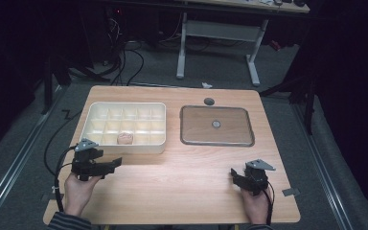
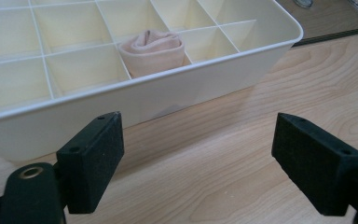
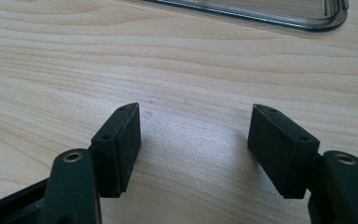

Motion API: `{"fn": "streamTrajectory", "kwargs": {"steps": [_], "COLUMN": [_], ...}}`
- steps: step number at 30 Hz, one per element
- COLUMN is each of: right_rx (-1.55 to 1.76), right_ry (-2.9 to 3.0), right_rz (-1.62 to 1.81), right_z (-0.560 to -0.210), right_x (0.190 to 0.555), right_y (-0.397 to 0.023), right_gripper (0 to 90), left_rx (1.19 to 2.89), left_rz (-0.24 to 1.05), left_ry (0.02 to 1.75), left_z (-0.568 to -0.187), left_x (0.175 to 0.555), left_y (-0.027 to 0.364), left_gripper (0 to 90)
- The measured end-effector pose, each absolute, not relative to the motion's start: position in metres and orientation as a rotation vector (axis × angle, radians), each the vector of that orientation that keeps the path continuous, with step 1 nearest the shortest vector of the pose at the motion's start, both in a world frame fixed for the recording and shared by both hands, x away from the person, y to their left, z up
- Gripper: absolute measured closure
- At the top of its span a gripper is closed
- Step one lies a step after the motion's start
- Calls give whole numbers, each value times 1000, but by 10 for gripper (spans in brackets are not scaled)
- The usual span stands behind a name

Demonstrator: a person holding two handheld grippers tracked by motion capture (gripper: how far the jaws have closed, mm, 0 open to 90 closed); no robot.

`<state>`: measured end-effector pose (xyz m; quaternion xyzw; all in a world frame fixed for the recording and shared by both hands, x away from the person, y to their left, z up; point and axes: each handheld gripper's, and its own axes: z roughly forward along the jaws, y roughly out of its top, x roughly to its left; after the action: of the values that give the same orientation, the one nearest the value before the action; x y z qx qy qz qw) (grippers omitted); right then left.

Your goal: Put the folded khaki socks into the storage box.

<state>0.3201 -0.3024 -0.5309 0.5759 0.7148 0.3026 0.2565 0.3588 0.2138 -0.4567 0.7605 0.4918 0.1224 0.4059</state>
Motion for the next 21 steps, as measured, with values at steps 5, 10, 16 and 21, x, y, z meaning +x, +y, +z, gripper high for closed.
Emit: {"fn": "streamTrajectory", "kwargs": {"steps": [5, 10, 16, 21], "right_rx": [1563, 1563, 1561, 1563], "right_ry": [1940, 1940, 1941, 1941], "right_rz": [821, 821, 821, 822], "right_z": [-531, -531, -531, -531], "right_x": [320, 320, 320, 320], "right_y": [-302, -302, -302, -302], "right_gripper": [347, 347, 346, 345], "left_rx": [1912, 1915, 1917, 1928], "left_rz": [283, 274, 265, 257], "left_ry": [1234, 1224, 1211, 1193], "left_z": [-459, -461, -462, -463], "left_x": [357, 356, 355, 354], "left_y": [212, 208, 204, 200], "left_gripper": [174, 174, 174, 174]}}
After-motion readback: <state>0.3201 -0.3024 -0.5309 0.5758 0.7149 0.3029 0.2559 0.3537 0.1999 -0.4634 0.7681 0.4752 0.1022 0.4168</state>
